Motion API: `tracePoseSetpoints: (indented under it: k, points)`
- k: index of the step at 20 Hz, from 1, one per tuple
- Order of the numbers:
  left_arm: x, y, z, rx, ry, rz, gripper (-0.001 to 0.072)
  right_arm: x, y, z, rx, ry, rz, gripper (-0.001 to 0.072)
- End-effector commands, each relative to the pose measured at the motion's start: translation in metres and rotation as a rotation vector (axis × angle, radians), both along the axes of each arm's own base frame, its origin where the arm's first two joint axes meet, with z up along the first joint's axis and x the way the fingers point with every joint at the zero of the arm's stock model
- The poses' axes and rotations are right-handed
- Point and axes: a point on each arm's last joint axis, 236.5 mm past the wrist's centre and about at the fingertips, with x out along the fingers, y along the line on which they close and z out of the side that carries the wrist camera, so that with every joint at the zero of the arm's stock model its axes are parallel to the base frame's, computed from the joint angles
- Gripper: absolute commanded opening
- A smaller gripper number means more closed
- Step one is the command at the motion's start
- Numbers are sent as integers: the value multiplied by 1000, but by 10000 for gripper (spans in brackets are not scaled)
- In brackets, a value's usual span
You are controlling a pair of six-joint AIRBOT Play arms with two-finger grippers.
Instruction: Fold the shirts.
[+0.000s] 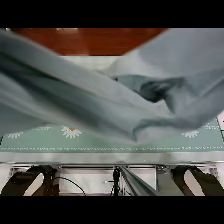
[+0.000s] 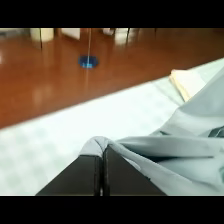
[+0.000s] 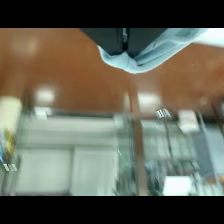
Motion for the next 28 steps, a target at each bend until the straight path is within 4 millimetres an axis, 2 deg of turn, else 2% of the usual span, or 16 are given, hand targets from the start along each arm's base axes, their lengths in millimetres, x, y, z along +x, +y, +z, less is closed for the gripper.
tracePoseSetpoints:
  k: [1,3,4,6,8,9,11,13,15,17,19,21,24,26,28]
  points:
    - [-2,10,-54,14,243,49,29,6,-5,-66,-25,302,7,31]
    - [13,10,-89,25,366,47,30,22,-11,-117,-46,531,46,32]
    - [21,10,-113,36,443,42,30,32,-17,-137,-59,618,53,31]
    - [37,10,-170,84,590,15,30,57,-33,-173,-73,765,45,32]
    - [55,10,-236,89,730,6,30,90,-46,-209,-87,884,20,31]
    - [65,9,-265,82,769,8,30,108,-45,-231,-101,950,30,31]
    - [86,10,-319,42,811,47,30,139,-30,-276,-144,1069,81,31]
    - [106,11,-357,23,799,77,30,177,-8,-320,-220,1117,141,32]
    - [125,17,-383,42,763,95,30,211,9,-362,-292,1134,182,32]
    - [145,21,-396,71,723,101,30,237,15,-398,-328,1151,177,32]
    - [166,27,-407,99,683,112,30,260,19,-423,-318,1142,168,32]
    - [184,32,-423,123,666,127,30,281,20,-439,-306,1107,152,32]
    - [204,38,-453,122,704,169,30,310,22,-451,-290,1033,132,32]
    - [207,39,-477,127,758,174,31,323,23,-458,-281,1003,121,33]
    - [203,38,-497,132,823,165,31,324,23,-471,-283,1028,124,34]
